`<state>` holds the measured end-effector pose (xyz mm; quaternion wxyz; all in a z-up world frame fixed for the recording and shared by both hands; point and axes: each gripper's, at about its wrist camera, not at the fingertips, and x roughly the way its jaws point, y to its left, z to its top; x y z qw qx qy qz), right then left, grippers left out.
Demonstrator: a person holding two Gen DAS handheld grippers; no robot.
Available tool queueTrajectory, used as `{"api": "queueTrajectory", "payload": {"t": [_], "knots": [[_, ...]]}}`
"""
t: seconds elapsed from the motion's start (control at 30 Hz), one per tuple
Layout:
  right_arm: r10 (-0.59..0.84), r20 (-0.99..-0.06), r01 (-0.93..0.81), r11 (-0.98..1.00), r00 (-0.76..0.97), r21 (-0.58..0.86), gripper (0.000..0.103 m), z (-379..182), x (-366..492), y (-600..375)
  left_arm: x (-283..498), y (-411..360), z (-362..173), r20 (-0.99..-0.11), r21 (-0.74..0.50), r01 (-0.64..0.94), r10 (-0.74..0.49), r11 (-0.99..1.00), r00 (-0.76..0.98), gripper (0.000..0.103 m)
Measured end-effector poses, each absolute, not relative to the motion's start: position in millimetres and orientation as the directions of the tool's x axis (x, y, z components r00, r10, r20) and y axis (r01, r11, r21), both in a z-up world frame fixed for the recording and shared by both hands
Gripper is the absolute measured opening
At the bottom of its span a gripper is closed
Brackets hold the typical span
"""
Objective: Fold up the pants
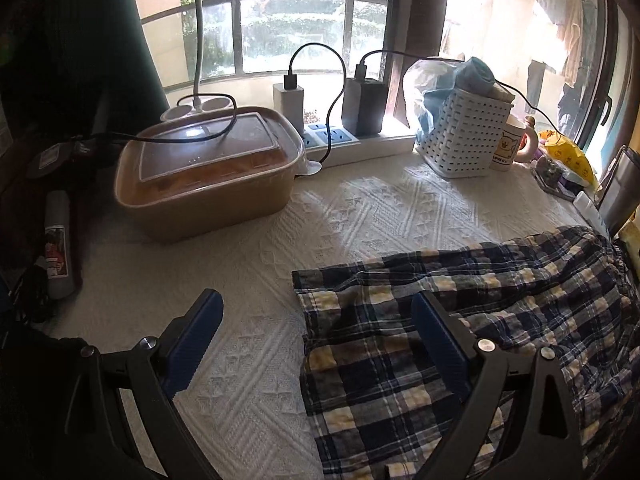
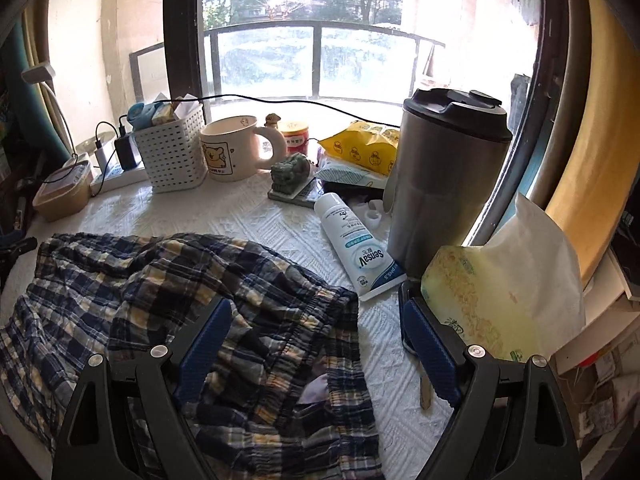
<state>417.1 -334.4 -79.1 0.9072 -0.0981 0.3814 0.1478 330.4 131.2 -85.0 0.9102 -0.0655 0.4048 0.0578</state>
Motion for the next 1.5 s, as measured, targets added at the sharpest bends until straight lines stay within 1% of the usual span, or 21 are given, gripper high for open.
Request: {"api": "queueTrajectory", "payload": {"t": [0.17,0.23,0.27,0.33,0.37,0.4,0.47,0.57,0.6,0.67,1.03,1.1,1.17,1.2,1.23,1.27,1.3,1.37,1.43,1.47,1.5], "knots": [[0.183,-0.776,-0.36,0.931,0.603,-0.06,0.089,-98.8,454.3,-341.9,350.5,125.9,-103.4,-0.788,-0.067,-0.108,0.014,0.992,0.616,0.094],[0.222,-0.795,-0.384,0.923,0.564,-0.015,0.089,-107.5,461.4,-338.4,354.0,121.9,-109.0,-0.798,-0.071,-0.088,-0.003,0.994,0.603,0.075],[0.238,-0.803,-0.397,0.918,0.547,0.001,0.089,-112.1,463.5,-334.9,355.4,119.0,-112.9,-0.812,-0.07,-0.082,-0.009,0.994,0.584,0.049],[0.246,-0.817,-0.423,0.906,0.521,0.003,0.089,-121.7,465.0,-325.9,356.8,112.7,-111.7,-0.802,-0.04,-0.05,-0.002,0.998,0.597,0.027],[0.242,-0.827,-0.435,0.901,0.508,-0.003,0.084,-126.6,465.0,-320.4,356.6,110.0,-110.7,-0.804,-0.046,-0.031,-0.019,0.998,0.594,0.015],[0.233,-0.837,-0.444,0.896,0.496,-0.014,0.074,-131.5,465.0,-314.1,357.3,108.0,-110.4,-0.808,-0.046,-0.02,-0.026,0.999,0.589,0.008],[0.202,-0.846,-0.458,0.887,0.493,-0.054,0.066,-138.4,465.8,-304.6,355.3,103.7,-109.2,-0.806,-0.013,-0.006,-0.007,1.0,0.592,0.004],[0.216,-0.854,-0.498,0.866,0.472,-0.056,0.036,-142.1,469.4,-293.8,346.4,103.6,-98.9,-0.782,0.048,-0.015,0.047,0.999,0.622,0.002],[0.207,-0.852,-0.509,0.857,0.481,-0.079,0.031,-140.8,469.3,-289.1,340.5,105.6,-91.6,-0.764,0.064,-0.017,0.06,0.998,0.642,0.002],[0.187,-0.84,-0.537,0.832,0.508,-0.139,0.029,-133.8,464.8,-275.6,329.9,110.5,-76.4,-0.723,0.101,-0.044,0.103,0.994,0.683,0.002],[0.264,-0.722,-0.578,0.784,0.639,-0.225,0.029,-64.4,478.7,-207.7,331.2,158.4,-11.7,-0.537,0.181,-0.173,0.245,0.968,0.807,0.002],[0.265,-0.719,-0.562,0.801,0.642,-0.206,0.029,-62.0,492.8,-201.6,341.9,167.0,-6.0,-0.536,0.183,-0.184,0.254,0.966,0.805,0.003],[0.247,-0.723,-0.536,0.821,0.645,-0.197,0.029,-66.5,505.8,-198.6,355.4,173.4,-6.7,-0.591,0.162,-0.164,0.229,0.973,0.774,0.004],[0.239,-0.733,-0.525,0.831,0.637,-0.185,0.029,-71.0,513.1,-197.7,358.9,174.0,-7.8,-0.613,0.152,-0.148,0.211,0.977,0.761,0.01],[0.229,-0.745,-0.513,0.841,0.626,-0.172,0.029,-77.0,519.9,-198.1,359.6,173.2,-9.2,-0.624,0.151,-0.143,0.206,0.978,0.754,0.021],[0.215,-0.757,-0.499,0.851,0.617,-0.166,0.029,-83.6,524.8,-198.6,357.6,171.9,-10.4,-0.624,0.157,-0.147,0.214,0.977,0.752,0.057],[0.201,-0.768,-0.488,0.858,0.608,-0.162,0.029,-90.5,528.2,-198.8,353.1,170.0,-11.5,-0.621,0.161,-0.149,0.217,0.976,0.753,0.088],[0.204,-0.784,-0.484,0.865,0.586,-0.137,0.032,-99.0,528.9,-202.3,340.6,167.3,-13.2,-0.624,0.156,-0.144,0.21,0.977,0.752,0.095],[0.207,-0.783,-0.475,0.871,0.586,-0.126,0.049,-99.4,524.4,-207.7,325.6,166.2,-16.0,-0.633,0.148,-0.158,0.216,0.976,0.743,0.095],[0.21,-0.775,-0.469,0.875,0.596,-0.123,0.072,-96.8,519.1,-211.5,315.9,165.2,-17.5,-0.637,0.129,-0.165,0.209,0.978,0.742,0.095],[0.223,-0.761,-0.467,0.876,0.609,-0.117,0.086,-91.8,511.9,-215.8,306.4,164.5,-19.5,-0.646,0.097,-0.166,0.189,0.981,0.739,0.095]]}}
